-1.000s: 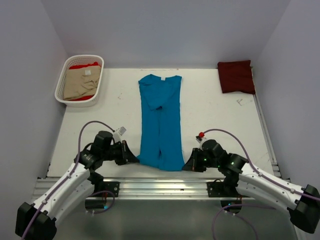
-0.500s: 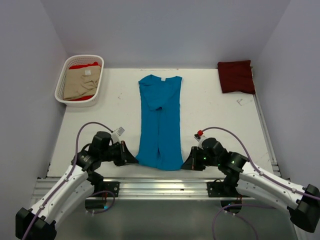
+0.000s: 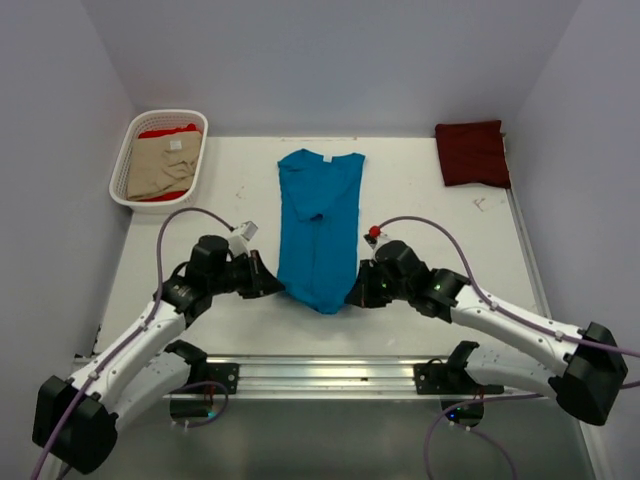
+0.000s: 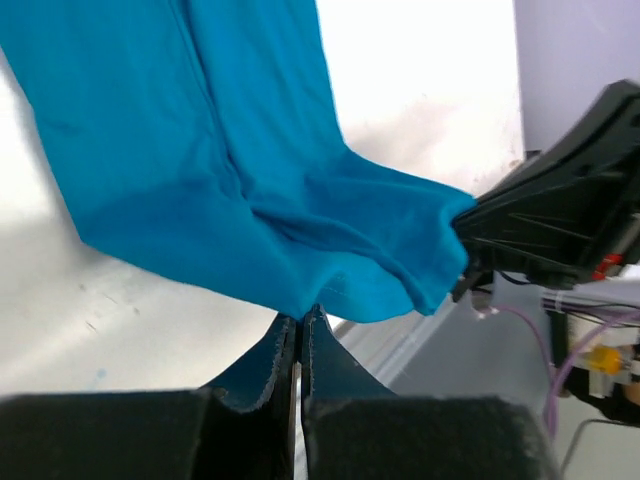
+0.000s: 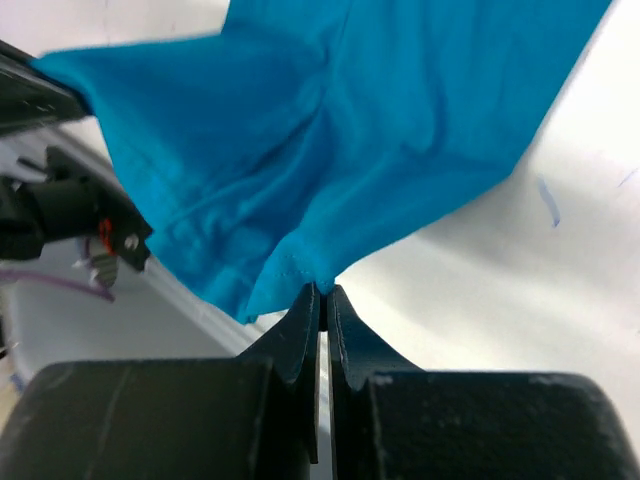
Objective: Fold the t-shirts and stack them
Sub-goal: Fold the tshirt
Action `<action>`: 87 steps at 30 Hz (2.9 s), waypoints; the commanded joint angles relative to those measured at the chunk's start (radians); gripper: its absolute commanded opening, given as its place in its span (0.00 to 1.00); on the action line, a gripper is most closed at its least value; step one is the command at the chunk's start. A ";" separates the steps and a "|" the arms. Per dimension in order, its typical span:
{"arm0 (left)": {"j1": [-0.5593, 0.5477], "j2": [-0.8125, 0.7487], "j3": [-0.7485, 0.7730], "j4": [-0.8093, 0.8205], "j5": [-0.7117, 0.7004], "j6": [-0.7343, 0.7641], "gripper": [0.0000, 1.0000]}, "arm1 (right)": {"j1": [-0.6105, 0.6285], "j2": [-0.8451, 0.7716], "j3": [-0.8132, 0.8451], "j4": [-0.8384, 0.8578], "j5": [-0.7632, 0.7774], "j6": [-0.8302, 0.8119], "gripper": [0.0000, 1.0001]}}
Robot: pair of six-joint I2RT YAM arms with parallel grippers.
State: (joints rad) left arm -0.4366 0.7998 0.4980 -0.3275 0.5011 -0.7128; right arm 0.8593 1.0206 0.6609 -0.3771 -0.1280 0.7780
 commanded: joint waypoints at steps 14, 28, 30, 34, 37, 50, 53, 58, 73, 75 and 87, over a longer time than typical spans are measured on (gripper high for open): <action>0.042 0.398 0.129 0.395 -0.161 0.200 0.00 | -0.158 0.372 0.295 0.098 0.268 -0.209 0.00; 0.168 0.895 0.486 0.553 -0.159 0.190 0.40 | -0.324 0.836 0.691 0.086 0.334 -0.278 0.55; 0.199 0.953 0.598 0.555 -0.139 0.165 0.85 | -0.335 0.904 0.876 -0.012 0.382 -0.284 0.88; 0.222 0.851 0.645 0.596 -0.165 0.177 1.00 | -0.333 0.794 0.824 0.107 0.430 -0.299 0.99; 0.222 0.762 0.607 0.596 -0.161 0.191 1.00 | -0.333 0.707 0.731 0.107 0.410 -0.313 0.99; 0.197 0.563 0.248 0.209 -0.073 0.222 1.00 | -0.333 0.420 0.257 0.161 0.090 -0.155 0.90; 0.196 0.506 0.130 0.248 -0.021 0.208 1.00 | -0.333 0.374 0.149 0.229 0.015 -0.108 0.83; 0.197 0.475 0.022 0.386 0.101 0.190 1.00 | -0.333 0.358 0.040 0.311 -0.074 -0.053 0.72; 0.203 0.798 -0.006 0.582 0.225 0.125 0.98 | -0.335 0.446 -0.095 0.527 -0.105 0.067 0.61; 0.202 0.818 -0.003 0.588 0.223 0.131 0.96 | -0.336 0.470 -0.095 0.540 -0.096 0.067 0.59; 0.202 0.868 0.008 0.532 0.130 0.176 0.85 | -0.336 0.535 -0.067 0.551 -0.019 -0.008 0.44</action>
State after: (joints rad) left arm -0.2359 1.6283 0.5327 0.3248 0.8181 -0.6167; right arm 0.5232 1.5509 0.5934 0.2134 -0.2195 0.8181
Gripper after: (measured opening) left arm 0.851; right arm 0.458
